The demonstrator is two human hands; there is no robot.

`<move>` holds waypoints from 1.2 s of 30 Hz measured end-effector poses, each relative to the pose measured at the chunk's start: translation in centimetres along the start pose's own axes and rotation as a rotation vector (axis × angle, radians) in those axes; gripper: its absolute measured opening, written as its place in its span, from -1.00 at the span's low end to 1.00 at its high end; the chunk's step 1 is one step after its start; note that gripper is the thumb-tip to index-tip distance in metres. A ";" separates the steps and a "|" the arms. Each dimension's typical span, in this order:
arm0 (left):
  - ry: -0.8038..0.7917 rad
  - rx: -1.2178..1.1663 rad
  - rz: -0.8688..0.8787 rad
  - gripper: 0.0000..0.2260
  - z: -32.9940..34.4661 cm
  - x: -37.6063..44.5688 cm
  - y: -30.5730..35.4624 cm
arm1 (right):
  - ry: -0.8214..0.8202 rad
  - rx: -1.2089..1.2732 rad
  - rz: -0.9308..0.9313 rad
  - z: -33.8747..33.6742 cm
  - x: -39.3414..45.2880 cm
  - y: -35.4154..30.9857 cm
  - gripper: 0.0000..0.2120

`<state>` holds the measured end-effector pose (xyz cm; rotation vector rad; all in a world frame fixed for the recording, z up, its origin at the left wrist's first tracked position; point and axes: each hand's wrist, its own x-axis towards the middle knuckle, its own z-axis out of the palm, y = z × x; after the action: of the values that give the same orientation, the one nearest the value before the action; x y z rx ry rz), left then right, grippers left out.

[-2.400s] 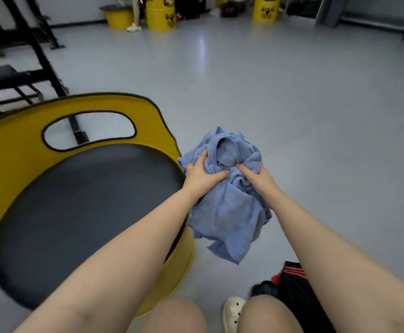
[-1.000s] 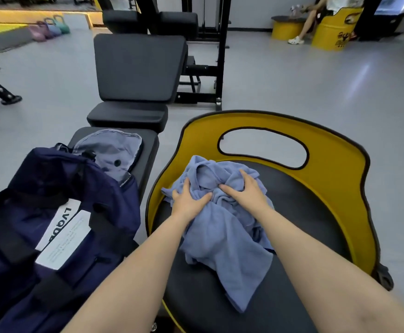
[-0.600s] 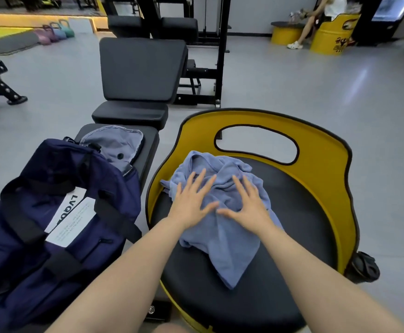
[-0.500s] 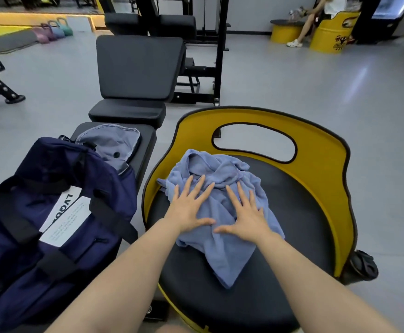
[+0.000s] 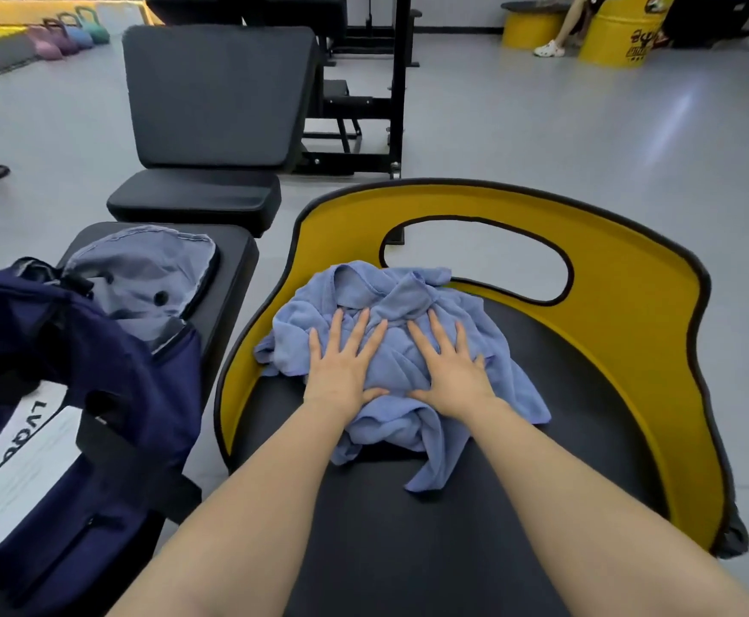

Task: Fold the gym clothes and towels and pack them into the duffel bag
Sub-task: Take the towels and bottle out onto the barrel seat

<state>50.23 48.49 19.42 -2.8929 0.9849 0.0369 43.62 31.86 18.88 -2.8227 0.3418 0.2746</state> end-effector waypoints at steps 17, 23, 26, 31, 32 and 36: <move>0.065 0.009 -0.041 -0.22 1.0 7.0 -0.7 | 0.036 -0.068 0.012 -1.8 7.7 1.1 -0.09; 0.036 -0.019 -0.005 -0.19 -0.4 5.2 -0.6 | 0.031 -0.057 0.023 -2.7 4.1 1.1 -0.08; 0.028 0.018 0.041 -0.23 -1.5 3.1 -0.6 | 0.055 -0.049 0.060 -3.4 0.8 1.7 -0.07; 0.051 0.027 0.086 -0.30 -4.8 -1.1 0.0 | 0.092 -0.082 0.100 -6.2 -5.2 1.5 -0.09; 0.062 0.032 0.100 -0.30 -5.7 -2.0 0.4 | 0.099 -0.090 0.108 -6.8 -6.5 1.4 -0.09; 0.113 0.014 0.155 -0.31 -9.6 -5.4 2.3 | 0.156 -0.103 0.129 -9.0 -11.9 1.2 -0.08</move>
<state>44.52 49.11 29.11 -2.8270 1.2207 -0.1234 33.36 30.52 29.66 -2.9362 0.5602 0.1004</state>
